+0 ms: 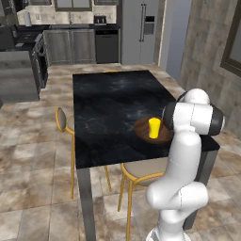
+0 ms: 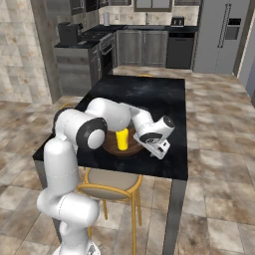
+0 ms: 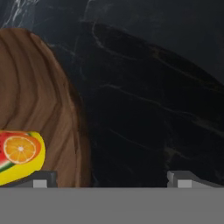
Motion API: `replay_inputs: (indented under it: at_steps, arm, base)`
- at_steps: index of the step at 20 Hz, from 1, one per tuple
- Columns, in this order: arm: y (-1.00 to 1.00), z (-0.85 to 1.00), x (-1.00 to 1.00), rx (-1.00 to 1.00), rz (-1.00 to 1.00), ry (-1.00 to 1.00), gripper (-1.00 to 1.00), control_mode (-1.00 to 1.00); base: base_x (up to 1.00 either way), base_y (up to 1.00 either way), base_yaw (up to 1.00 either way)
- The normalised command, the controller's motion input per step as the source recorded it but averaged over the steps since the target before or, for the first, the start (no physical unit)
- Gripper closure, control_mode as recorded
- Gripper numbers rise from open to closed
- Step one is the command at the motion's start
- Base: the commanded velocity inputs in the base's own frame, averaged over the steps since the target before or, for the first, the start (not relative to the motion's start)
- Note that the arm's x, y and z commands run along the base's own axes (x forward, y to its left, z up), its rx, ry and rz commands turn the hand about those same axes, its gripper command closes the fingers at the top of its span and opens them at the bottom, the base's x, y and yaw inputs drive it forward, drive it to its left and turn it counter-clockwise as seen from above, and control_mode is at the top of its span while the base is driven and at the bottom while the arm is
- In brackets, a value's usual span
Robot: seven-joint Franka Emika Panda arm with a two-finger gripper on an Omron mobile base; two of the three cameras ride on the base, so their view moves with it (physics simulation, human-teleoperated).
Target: Place the cup inside the bowl on the dining table and move the bowl to any counter.
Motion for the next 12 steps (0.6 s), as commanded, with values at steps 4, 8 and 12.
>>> replay_inputs:
  at_steps: [4, 8, 12]
  arm:
    - [0.00, -0.02, 0.00, 0.00, 0.00, 0.00, -1.00, -1.00]
    - [0.00, 0.00, 0.01, 0.00, 0.00, 0.00, -1.00, -1.00]
    - [0.00, 0.00, 0.04, 0.00, 0.00, 0.00, -1.00, -1.00]
  base:
    - [0.00, 0.00, 0.00]
    - [0.00, 0.00, 0.00]
    - [0.00, 0.00, 0.00]
